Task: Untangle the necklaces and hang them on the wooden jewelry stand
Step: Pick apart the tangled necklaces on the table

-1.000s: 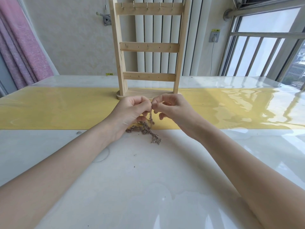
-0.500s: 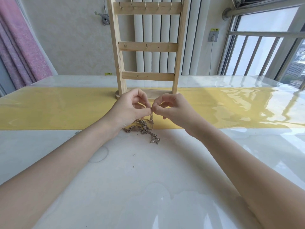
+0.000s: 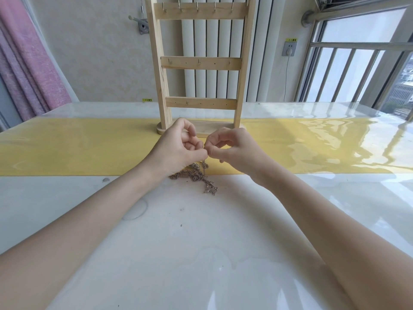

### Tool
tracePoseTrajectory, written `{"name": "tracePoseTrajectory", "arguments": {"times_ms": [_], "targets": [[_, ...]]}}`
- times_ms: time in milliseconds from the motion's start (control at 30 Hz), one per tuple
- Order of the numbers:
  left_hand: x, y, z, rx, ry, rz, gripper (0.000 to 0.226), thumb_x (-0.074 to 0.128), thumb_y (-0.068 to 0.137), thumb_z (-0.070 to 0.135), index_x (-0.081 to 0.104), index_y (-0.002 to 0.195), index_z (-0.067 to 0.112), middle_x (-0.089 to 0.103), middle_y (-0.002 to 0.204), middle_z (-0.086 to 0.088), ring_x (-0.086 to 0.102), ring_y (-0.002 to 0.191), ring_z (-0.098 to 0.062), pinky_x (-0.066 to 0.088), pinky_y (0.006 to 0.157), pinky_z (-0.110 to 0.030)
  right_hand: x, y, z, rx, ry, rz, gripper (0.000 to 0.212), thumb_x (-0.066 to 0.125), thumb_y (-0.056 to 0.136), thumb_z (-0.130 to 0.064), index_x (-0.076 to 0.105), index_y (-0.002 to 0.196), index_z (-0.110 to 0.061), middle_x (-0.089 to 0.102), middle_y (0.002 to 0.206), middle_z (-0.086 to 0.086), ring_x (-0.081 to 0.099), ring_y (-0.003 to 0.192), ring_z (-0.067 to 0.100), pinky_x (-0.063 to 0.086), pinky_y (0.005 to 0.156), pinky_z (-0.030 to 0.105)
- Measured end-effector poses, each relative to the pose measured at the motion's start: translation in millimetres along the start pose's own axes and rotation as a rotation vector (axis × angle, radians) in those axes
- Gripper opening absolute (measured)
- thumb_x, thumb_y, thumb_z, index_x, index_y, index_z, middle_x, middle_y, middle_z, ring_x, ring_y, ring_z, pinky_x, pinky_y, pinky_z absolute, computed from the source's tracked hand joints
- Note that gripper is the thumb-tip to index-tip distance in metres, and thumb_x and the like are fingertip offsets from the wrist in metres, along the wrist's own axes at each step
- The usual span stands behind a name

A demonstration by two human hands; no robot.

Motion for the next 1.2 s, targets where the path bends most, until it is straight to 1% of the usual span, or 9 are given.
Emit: {"name": "tracePoseTrajectory", "arguments": {"times_ms": [67,167,233,333,467,633,767,833,1200], "targets": [[0.9,-0.1,-0.3,0.024,0.018,0.019,0.037,0.064,0.074,-0.004,0.037,0.082,0.019,0.053,0.067,0.005,0.04,0.062,-0.014,0.038,0.059,-0.021,-0.2,-0.5,-0.8,0.01,0.031,0.003,0.009,0.065,0.085,-0.005,0.067,0.081,0.003,0.056,0.085,0.007,0.048,0.072,0.016,0.041,0.065,0.031],[1.6,-1.2,0.6,0.057,0.092,0.025,0.034,0.062,0.06,0.017,0.037,0.082,0.023,0.053,0.067,0.009,0.04,0.06,-0.011,0.039,0.06,-0.02,-0.5,-1.8,-1.3,0.026,0.067,0.003,0.01,0.064,0.086,-0.005,0.067,0.076,-0.004,0.057,0.083,0.008,0.046,0.063,0.013,0.041,0.062,0.026],[1.4,-1.1,0.2,0.059,0.121,0.028,0.032,0.058,0.057,0.021,0.037,0.082,0.023,0.052,0.067,0.01,0.04,0.06,-0.011,0.039,0.061,-0.022,0.0,-2.3,-1.1,0.034,0.084,-0.007,0.014,0.064,0.087,-0.005,0.065,0.073,-0.009,0.058,0.081,0.006,0.045,0.057,0.006,0.041,0.059,0.019],[1.6,-0.5,-0.4,0.063,0.13,0.035,0.032,0.058,0.057,0.022,0.037,0.081,0.024,0.052,0.068,0.009,0.04,0.059,-0.011,0.04,0.062,-0.023,0.6,-2.6,0.2,0.051,0.103,-0.012,0.021,0.064,0.088,-0.007,0.064,0.069,-0.015,0.059,0.079,0.003,0.045,0.055,0.005,0.04,0.059,0.017],[2.0,-0.3,-2.2,0.079,0.145,0.03,0.035,0.066,0.067,0.012,0.037,0.081,0.024,0.052,0.07,0.008,0.04,0.061,-0.012,0.04,0.064,-0.024,1.6,-2.4,1.0,0.064,0.116,-0.014,0.02,0.064,0.088,-0.007,0.064,0.069,-0.015,0.06,0.077,0.001,0.045,0.056,0.005,0.041,0.06,0.017],[2.2,0.1,-1.8,0.087,0.141,0.032,0.031,0.057,0.058,0.021,0.036,0.08,0.025,0.051,0.068,0.011,0.039,0.057,-0.006,0.039,0.06,-0.018,1.8,-2.9,1.9,0.072,0.118,-0.012,0.016,0.065,0.088,-0.01,0.065,0.073,-0.015,0.06,0.077,0.004,0.045,0.058,0.007,0.04,0.062,0.02],[2.1,-0.5,-2.1,0.101,0.138,0.016,0.033,0.064,0.065,0.013,0.036,0.081,0.023,0.05,0.068,0.01,0.037,0.056,-0.005,0.039,0.06,-0.016,2.5,-3.3,2.2,0.072,0.127,-0.017,0.017,0.064,0.088,-0.009,0.065,0.072,-0.015,0.06,0.074,0.002,0.045,0.057,0.005,0.041,0.06,0.018],[1.8,0.4,-3.5,0.103,0.144,0.013,0.036,0.065,0.072,0.003,0.037,0.081,0.023,0.05,0.07,0.008,0.037,0.056,-0.004,0.039,0.061,-0.017,2.1,-3.0,3.4,0.08,0.133,-0.017,0.015,0.064,0.088,-0.009,0.065,0.074,-0.013,0.059,0.071,0.0,0.046,0.058,0.007,0.041,0.061,0.019],[-0.4,1.3,-2.4,0.126,0.163,0.079,0.04,0.064,0.075,0.0,0.035,0.083,0.026,0.053,0.07,0.008,0.04,0.053,-0.001,0.038,0.058,-0.016,1.6,-1.8,7.1,0.087,0.216,0.003,0.015,0.066,0.088,-0.015,0.065,0.073,-0.012,0.056,0.076,0.009,0.048,0.073,0.02,0.041,0.068,0.03]]}}
Point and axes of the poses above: each hand's wrist, its own y-axis towards the middle knuckle, its own x-axis out of the palm, z = x × y, the point moved 3 cm from there along y, towards the middle knuckle
